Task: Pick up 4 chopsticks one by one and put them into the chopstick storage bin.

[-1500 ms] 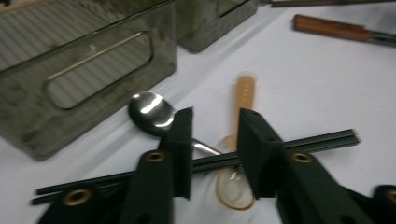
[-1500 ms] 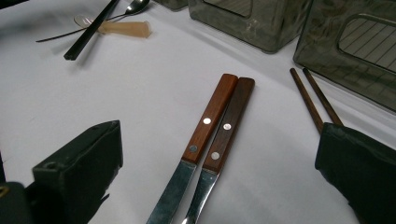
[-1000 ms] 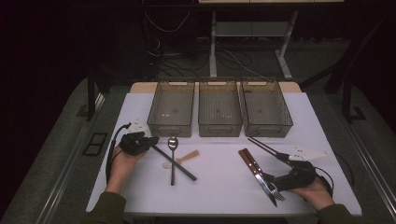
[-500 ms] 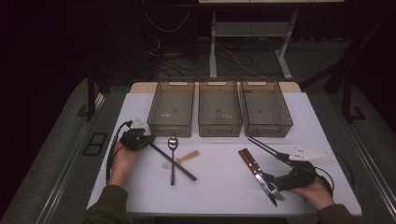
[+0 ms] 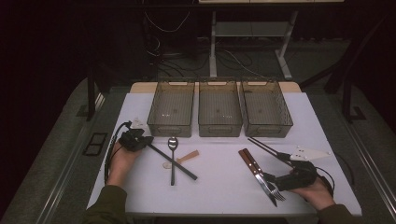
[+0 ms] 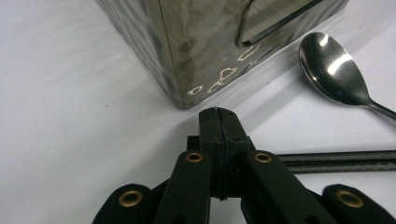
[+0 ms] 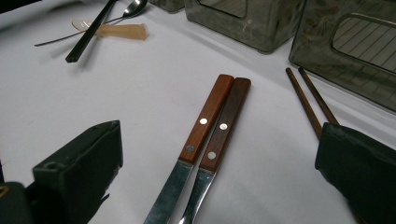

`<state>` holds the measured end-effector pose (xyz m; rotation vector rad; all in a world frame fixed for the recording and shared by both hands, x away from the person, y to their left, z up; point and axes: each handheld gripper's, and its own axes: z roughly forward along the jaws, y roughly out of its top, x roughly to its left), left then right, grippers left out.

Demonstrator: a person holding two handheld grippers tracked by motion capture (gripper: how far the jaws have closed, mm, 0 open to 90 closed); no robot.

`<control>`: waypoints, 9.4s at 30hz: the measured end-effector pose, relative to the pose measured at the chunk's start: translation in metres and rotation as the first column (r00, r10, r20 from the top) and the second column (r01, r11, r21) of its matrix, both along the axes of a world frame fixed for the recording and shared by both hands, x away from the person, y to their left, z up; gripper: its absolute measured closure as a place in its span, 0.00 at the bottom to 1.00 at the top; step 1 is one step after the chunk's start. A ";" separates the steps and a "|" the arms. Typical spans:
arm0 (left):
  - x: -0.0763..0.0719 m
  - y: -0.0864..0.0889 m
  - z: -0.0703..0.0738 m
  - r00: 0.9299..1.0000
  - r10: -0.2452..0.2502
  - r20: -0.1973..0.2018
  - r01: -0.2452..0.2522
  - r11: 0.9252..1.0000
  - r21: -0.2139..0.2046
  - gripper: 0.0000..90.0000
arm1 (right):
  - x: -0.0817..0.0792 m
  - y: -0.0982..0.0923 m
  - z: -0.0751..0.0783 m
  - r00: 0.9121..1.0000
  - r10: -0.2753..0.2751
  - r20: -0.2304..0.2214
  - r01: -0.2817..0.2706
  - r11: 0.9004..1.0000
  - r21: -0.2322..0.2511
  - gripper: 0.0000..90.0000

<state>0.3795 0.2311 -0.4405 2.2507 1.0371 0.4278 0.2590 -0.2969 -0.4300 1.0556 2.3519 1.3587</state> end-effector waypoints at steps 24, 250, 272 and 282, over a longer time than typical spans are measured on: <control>-0.016 0.002 0.007 0.998 -0.041 -0.046 0.045 0.996 0.076 0.99 | 0.000 -0.001 0.000 1.000 -0.001 -0.002 0.001 1.000 0.002 0.01; -0.066 -0.047 0.023 0.934 -0.352 -0.065 0.336 0.924 -0.181 0.94 | 0.001 0.000 -0.002 1.000 0.004 -0.006 -0.004 1.000 -0.002 0.01; -0.061 -0.053 0.040 0.948 -0.316 -0.033 0.305 0.933 -0.192 0.94 | 0.002 -0.003 -0.003 1.000 -0.007 -0.009 0.007 1.000 0.015 0.01; -0.053 -0.056 0.046 0.951 -0.308 -0.018 0.298 0.933 -0.204 0.94 | 0.002 -0.004 -0.002 1.000 -0.009 -0.006 0.009 1.000 0.021 0.01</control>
